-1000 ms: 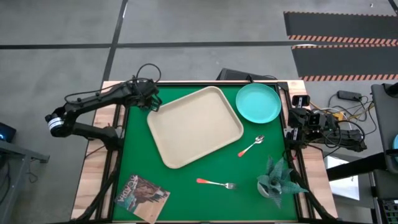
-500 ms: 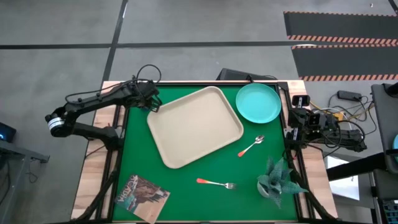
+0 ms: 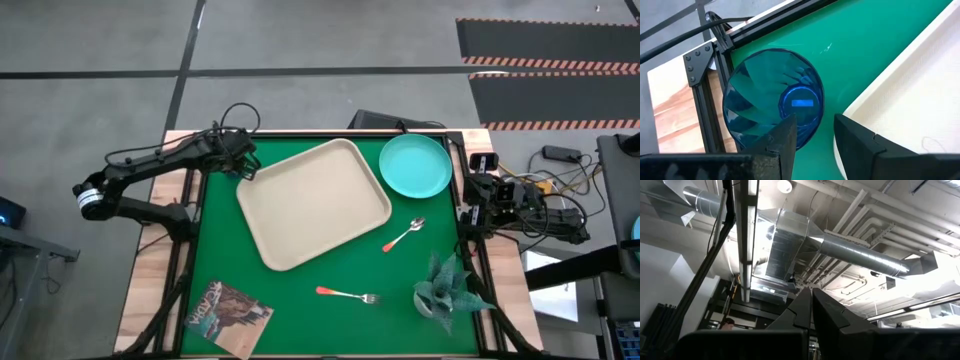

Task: Pick and place plate/cup/fork/spoon on tray
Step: Put the blue glass cup on the white tray

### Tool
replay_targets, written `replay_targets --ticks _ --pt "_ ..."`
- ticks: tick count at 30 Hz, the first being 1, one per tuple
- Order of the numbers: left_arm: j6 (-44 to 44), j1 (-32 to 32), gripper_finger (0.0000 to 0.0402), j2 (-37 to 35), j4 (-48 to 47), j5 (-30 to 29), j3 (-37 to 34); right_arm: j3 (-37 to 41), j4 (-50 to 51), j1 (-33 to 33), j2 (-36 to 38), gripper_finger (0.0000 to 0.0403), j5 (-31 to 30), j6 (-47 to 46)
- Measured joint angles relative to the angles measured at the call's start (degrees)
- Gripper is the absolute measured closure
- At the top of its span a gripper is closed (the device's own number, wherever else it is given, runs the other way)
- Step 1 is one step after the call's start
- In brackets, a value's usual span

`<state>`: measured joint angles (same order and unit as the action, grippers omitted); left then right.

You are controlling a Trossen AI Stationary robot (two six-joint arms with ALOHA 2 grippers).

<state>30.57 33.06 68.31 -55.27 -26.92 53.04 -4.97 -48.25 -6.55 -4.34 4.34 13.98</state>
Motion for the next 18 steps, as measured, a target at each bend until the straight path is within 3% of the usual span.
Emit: replay_targets --ticks 18 --pt "0.0 0.0 0.0285 0.0 2.8 0.0 -4.7 0.0 0.0 0.0 0.0 0.0394 0.0 0.0"
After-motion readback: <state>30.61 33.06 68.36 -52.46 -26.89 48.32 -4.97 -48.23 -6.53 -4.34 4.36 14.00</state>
